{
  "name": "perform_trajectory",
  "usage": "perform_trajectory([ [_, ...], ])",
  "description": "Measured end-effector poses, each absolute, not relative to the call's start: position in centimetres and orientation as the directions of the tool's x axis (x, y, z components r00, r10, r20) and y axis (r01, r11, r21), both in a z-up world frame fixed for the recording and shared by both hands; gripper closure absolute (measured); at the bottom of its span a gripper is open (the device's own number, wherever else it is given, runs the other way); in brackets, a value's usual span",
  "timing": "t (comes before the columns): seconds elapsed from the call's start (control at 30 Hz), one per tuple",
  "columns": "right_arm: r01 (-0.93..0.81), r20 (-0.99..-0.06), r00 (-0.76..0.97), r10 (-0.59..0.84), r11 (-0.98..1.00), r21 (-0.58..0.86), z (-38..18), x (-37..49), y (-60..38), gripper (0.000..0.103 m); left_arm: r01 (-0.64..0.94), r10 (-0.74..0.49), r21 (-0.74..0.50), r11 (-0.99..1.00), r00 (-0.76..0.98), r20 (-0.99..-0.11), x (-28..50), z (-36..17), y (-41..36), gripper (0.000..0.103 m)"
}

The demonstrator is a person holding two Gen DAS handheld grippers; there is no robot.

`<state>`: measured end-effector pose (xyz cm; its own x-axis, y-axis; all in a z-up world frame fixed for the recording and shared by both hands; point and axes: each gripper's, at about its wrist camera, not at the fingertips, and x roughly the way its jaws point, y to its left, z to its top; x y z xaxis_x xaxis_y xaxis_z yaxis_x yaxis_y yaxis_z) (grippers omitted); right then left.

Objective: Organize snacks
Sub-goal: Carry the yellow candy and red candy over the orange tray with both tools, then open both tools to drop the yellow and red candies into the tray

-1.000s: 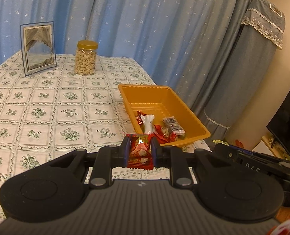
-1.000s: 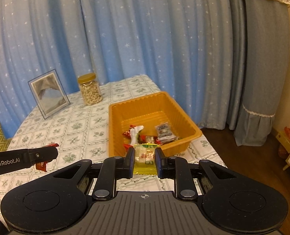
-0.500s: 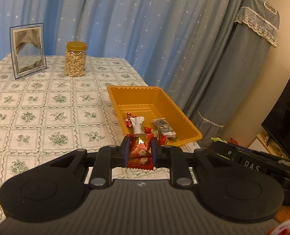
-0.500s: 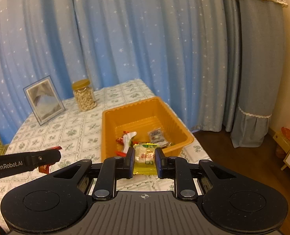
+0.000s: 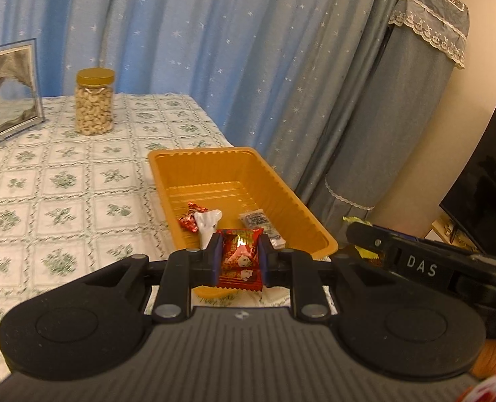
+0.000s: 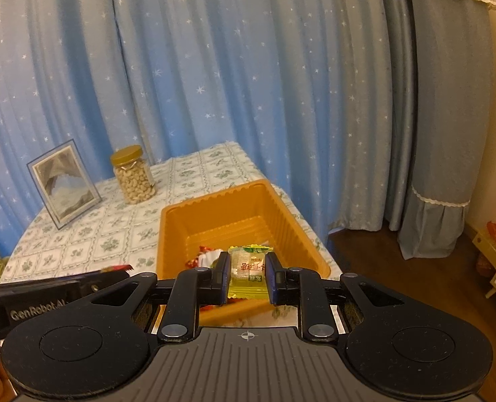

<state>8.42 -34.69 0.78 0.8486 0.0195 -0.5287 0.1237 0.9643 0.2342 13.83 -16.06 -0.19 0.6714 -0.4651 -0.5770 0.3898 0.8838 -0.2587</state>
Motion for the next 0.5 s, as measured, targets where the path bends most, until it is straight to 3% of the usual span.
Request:
perform_trajectory([
  [0.5,0.124,-0.574,0.818,0.037,0.963,0.238,-1.9,16.6,-37.2,0.081,0.411,-0.457,-0.228,0.883,0.64,-0.618,21.8,-3.7,-19.3,0.084],
])
